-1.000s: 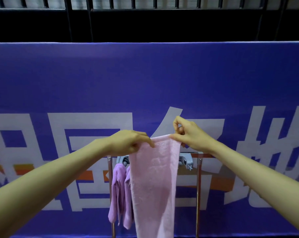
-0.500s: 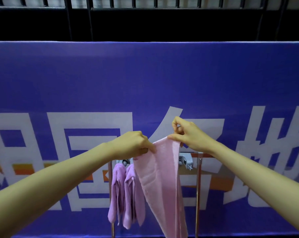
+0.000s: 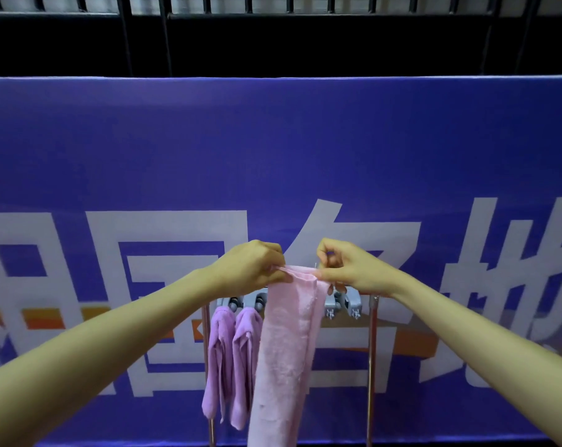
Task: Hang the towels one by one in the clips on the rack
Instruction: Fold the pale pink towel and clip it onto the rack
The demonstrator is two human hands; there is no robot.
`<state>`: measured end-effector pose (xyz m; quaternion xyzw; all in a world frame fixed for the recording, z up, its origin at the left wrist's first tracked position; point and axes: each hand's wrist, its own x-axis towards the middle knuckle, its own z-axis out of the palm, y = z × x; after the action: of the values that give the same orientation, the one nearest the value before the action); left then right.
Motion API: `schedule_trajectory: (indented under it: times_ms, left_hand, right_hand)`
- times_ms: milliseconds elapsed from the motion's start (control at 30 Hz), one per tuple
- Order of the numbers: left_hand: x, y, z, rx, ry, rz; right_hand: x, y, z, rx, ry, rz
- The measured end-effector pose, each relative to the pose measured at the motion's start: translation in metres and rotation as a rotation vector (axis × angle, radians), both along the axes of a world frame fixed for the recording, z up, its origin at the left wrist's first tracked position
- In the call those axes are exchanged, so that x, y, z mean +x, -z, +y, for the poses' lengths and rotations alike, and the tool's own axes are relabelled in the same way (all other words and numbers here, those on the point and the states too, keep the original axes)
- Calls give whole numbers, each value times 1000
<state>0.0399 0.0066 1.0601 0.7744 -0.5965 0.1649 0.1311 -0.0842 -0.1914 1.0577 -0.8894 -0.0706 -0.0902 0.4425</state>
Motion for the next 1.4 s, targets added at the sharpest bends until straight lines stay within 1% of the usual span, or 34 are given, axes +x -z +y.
schedule_trajectory:
  times_ms: [67, 167, 300, 500, 567, 633, 767, 800, 867, 933, 1067, 1167, 1267, 1333, 1400]
  left_hand:
    - [-1, 0, 2, 24, -63, -44]
    - [-3, -1, 4, 12, -73, -112]
    - [-2, 0, 7, 49, -71, -294]
    - [6, 7, 2, -76, -2, -478]
    - [6, 9, 0, -116, -14, -528]
    - [3, 9, 0, -144, -52, -541]
    - [-1, 11, -1, -174, -121, -485]
    - [-1, 12, -2, -172, -134, -479]
    - [-4, 11, -2, -162, -159, -477]
    - [-7, 9, -4, -156, -179, -480]
    - [-8, 8, -6, -158, -179, -462]
    - [-7, 7, -5, -99, -206, -366]
    - [-5, 2, 5, -75, -131, -259]
    - [-1, -1, 13, -76, -58, -125]
    - [2, -5, 18, -136, 1, 27]
  right_hand:
    - [3, 6, 2, 94, 0, 15]
    - [7, 13, 6, 234, 21, 0]
    - [10, 13, 13, 372, 83, -40]
    - [17, 12, 22, 440, 167, -92]
    - [16, 12, 24, 472, 164, -75]
    - [14, 12, 26, 462, 149, -66]
    - [8, 12, 26, 423, 105, -40]
    - [6, 11, 26, 382, 91, -33]
    - [2, 11, 26, 237, 84, -40]
    - [1, 12, 27, 160, 110, -69]
    - [6, 16, 27, 136, 218, -131]
    - [7, 14, 25, 67, 243, -151]
    - [6, 8, 21, 15, 234, -174]
    - [6, 6, 22, -15, 221, -202]
    - [8, 5, 24, -23, 211, -225]
